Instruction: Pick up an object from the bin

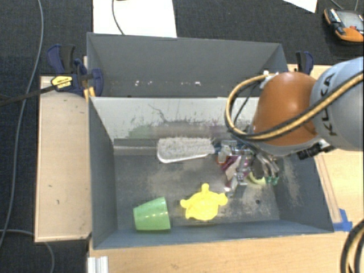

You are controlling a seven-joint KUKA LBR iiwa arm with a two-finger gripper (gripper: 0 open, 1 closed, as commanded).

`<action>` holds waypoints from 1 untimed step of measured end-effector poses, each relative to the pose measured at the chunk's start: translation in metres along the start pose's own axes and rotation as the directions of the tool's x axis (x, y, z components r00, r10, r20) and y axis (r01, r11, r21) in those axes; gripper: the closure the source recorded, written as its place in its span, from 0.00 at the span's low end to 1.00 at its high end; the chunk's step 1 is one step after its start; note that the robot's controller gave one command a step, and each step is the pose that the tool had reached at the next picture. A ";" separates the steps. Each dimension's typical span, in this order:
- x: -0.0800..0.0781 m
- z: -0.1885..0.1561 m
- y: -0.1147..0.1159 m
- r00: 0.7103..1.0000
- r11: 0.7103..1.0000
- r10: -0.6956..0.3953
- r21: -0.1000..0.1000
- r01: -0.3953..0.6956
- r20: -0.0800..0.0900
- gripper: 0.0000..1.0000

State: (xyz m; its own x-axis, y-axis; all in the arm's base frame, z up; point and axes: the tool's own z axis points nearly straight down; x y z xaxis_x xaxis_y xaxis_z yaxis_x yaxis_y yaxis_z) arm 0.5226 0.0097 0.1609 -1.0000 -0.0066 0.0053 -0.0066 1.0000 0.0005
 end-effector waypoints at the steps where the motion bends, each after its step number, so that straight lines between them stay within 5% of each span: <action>1: -0.002 -0.005 0.000 1.000 1.000 0.001 0.000 -0.001 0.008 0.00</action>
Offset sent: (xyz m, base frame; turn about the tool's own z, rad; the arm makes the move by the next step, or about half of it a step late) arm -0.0427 0.0332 -0.0909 -0.5250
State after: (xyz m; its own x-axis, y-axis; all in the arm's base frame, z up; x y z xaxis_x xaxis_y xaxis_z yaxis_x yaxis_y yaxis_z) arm 0.5242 0.0097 0.1654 -1.0000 -0.0060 -0.0026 -0.0060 1.0000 0.0007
